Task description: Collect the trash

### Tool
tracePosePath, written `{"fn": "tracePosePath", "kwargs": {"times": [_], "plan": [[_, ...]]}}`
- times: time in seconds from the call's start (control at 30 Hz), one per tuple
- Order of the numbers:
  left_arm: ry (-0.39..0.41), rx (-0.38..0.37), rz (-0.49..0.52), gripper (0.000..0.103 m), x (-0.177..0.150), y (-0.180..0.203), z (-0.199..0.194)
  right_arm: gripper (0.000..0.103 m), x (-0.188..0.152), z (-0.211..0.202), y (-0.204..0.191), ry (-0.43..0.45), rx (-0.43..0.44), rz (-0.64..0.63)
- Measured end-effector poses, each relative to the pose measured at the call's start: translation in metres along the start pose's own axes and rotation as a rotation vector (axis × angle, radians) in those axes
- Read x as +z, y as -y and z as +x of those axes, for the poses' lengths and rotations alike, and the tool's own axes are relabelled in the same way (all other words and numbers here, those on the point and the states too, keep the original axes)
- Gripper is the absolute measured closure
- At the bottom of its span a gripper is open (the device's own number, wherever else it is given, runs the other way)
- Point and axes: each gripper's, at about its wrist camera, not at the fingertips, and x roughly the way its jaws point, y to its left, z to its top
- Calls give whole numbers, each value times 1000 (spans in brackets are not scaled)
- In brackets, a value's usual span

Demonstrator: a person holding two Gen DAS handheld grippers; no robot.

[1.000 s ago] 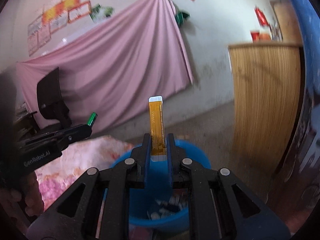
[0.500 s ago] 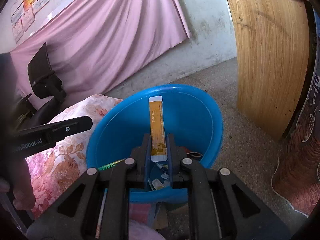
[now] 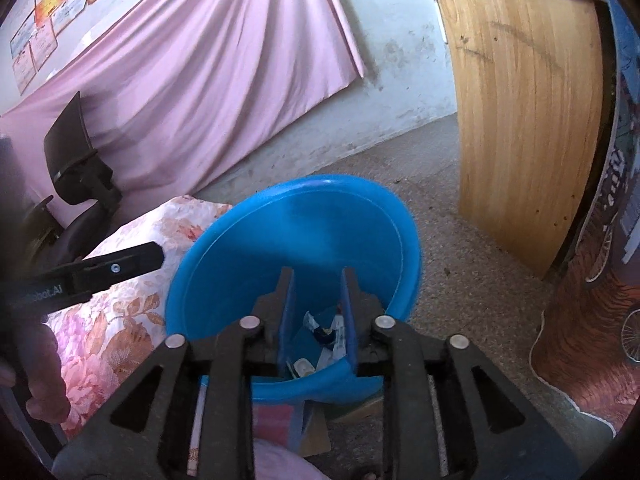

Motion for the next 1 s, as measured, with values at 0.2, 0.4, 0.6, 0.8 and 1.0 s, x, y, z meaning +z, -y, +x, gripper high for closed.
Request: {"fn": "tracePosePath", "kwargs": {"times": [0.2,0.4,0.6,0.8,1.0], "plan": [[67,23,-19,20,-12,-8,-22,27,6,-17,1,33,-30,-6],[135,50,-63,5,-17,-22,-42,5,12,-31,-8,55,-43,-26],[175,93,-87,4,-20,-38,-60,0,15,-42,-18,73,-68,-28],[198,126,-106,4,-28,-53,-78,0,15,-48,-31,79,-73,-31],[218,143,-133,3,-38,-66,-97,0,13,-52,-40,73,-68,-31]]}}
